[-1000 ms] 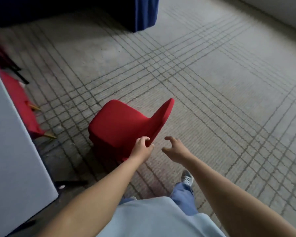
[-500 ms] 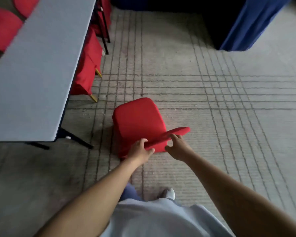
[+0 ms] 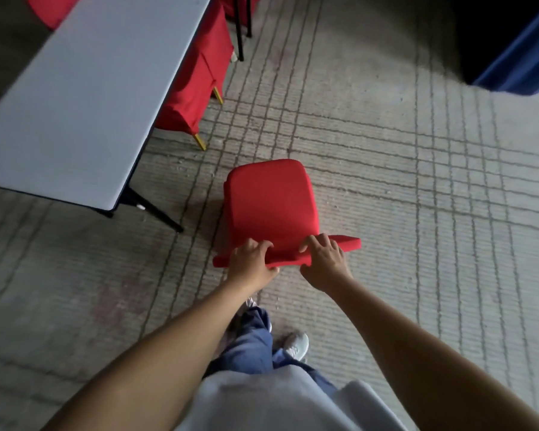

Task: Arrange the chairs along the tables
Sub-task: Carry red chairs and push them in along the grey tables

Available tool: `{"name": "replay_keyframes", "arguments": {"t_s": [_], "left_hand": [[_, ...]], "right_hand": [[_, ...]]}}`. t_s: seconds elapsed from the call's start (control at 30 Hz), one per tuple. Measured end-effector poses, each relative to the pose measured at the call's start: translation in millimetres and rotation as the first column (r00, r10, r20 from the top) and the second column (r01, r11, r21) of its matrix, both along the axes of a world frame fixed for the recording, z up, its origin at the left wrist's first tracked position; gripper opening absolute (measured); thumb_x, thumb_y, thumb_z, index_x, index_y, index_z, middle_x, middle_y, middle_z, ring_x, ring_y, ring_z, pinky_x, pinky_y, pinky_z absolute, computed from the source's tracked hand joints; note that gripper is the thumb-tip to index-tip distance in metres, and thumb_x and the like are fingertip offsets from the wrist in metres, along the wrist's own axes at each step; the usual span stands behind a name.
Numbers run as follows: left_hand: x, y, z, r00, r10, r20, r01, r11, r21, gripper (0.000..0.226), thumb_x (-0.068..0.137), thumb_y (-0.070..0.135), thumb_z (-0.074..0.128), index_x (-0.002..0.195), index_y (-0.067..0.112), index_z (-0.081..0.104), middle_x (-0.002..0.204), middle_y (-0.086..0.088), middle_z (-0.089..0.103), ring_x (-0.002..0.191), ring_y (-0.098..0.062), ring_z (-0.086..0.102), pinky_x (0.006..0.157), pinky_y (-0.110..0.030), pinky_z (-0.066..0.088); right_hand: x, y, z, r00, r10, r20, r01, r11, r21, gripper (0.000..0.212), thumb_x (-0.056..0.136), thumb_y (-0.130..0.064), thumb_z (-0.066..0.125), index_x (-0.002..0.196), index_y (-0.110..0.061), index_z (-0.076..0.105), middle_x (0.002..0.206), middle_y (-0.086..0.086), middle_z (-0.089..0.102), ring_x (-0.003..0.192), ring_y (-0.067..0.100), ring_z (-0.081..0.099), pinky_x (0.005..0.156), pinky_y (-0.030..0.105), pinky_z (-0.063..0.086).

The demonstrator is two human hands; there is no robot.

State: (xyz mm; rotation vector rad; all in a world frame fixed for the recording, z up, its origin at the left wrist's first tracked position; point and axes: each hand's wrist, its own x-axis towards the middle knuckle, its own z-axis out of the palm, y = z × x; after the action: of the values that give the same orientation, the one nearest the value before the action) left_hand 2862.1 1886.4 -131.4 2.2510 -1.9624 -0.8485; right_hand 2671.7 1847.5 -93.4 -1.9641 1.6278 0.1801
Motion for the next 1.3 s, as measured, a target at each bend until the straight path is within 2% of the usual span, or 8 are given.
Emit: {"name": "replay_keyframes", "arguments": {"t_s": [0.2,0.33,0.47,0.6,0.67,1.0,1.13,1.3], "left_hand": [[25.7,-41.9,-9.8,0.952,-0.296,0.082,0.303,0.948,-0.094,0.066,0.066,0.062,0.065,0.125,0.034,0.058,0.121,0.009,0.057,0.111,-0.022,0.055,0.099,-0.041,0.041],[42.9,-68.4,-3.6,0.931,-0.365,-0.016,0.361,0.924,-0.125,0.058,0.067,0.062,0.060,0.119,0.036,0.061,0.120,0.017,0.059,0.110,-0.017,0.055,0.093,-0.037,0.047],[67.2,-115.4,11.9,0.955,-0.285,-0.079,0.267,0.946,-0.181,0.050,0.068,0.063,0.063,0.111,0.036,0.063,0.110,0.014,0.058,0.103,-0.016,0.056,0.084,-0.036,0.051],[93.5,-176.1,22.3,0.984,-0.054,-0.167,0.031,0.990,-0.141,0.064,0.060,0.079,0.063,0.108,0.036,0.060,0.105,0.007,0.050,0.105,-0.019,0.054,0.089,-0.038,0.050],[102.7,-200.6,26.1,0.983,-0.050,-0.176,0.029,0.992,-0.121,0.059,0.064,0.074,0.071,0.107,0.036,0.058,0.105,0.007,0.048,0.104,-0.018,0.054,0.086,-0.035,0.048],[144.5,-312.1,51.4,0.978,-0.097,-0.184,0.067,0.985,-0.160,0.064,0.065,0.076,0.069,0.112,0.033,0.058,0.109,0.007,0.055,0.103,-0.016,0.058,0.086,-0.037,0.050],[170.1,-390.3,75.1,0.978,-0.034,-0.204,0.005,0.990,-0.143,0.064,0.065,0.072,0.075,0.107,0.028,0.056,0.108,0.011,0.057,0.096,-0.012,0.057,0.082,-0.035,0.050],[193.4,-471.7,91.7,0.975,0.070,-0.210,-0.089,0.993,-0.083,0.065,0.061,0.073,0.078,0.102,0.029,0.055,0.098,0.009,0.065,0.087,-0.013,0.063,0.078,-0.034,0.052]], "right_hand": [[-0.4,-35.7,-20.0,0.979,0.191,-0.069,-0.198,0.973,-0.122,0.046,0.070,-0.039,0.071,0.113,-0.028,0.058,0.105,-0.003,0.057,0.103,0.026,0.058,0.098,0.038,0.044],[6.7,-69.8,-13.2,0.927,0.371,-0.058,-0.374,0.898,-0.230,0.038,0.061,-0.036,0.068,0.098,-0.030,0.063,0.090,-0.009,0.059,0.089,0.023,0.063,0.091,0.036,0.047],[27.5,-123.1,3.8,0.934,0.357,-0.016,-0.339,0.873,-0.351,0.036,0.057,-0.034,0.069,0.091,-0.028,0.063,0.086,-0.007,0.058,0.085,0.025,0.062,0.088,0.036,0.045],[62.6,-175.0,17.0,0.993,0.078,0.092,-0.041,0.935,-0.352,0.035,0.064,-0.027,0.069,0.097,-0.027,0.058,0.095,-0.005,0.056,0.095,0.025,0.056,0.089,0.039,0.044],[77.8,-196.2,19.8,0.997,0.001,0.071,0.024,0.936,-0.352,0.034,0.066,-0.023,0.068,0.099,-0.026,0.058,0.097,-0.004,0.056,0.099,0.025,0.055,0.091,0.039,0.041],[117.3,-314.5,35.5,0.998,0.010,0.054,0.019,0.862,-0.507,0.031,0.063,-0.026,0.067,0.093,-0.027,0.059,0.092,-0.005,0.061,0.094,0.026,0.059,0.085,0.038,0.042],[146.0,-398.8,56.4,0.996,0.032,0.088,0.013,0.882,-0.472,0.032,0.067,-0.026,0.067,0.098,-0.027,0.059,0.098,-0.003,0.062,0.101,0.026,0.058,0.088,0.038,0.042],[169.5,-496.0,77.7,0.987,0.156,0.024,-0.137,0.921,-0.365,0.031,0.078,-0.040,0.068,0.105,-0.030,0.058,0.105,-0.003,0.065,0.104,0.027,0.061,0.074,0.031,0.034]]}}
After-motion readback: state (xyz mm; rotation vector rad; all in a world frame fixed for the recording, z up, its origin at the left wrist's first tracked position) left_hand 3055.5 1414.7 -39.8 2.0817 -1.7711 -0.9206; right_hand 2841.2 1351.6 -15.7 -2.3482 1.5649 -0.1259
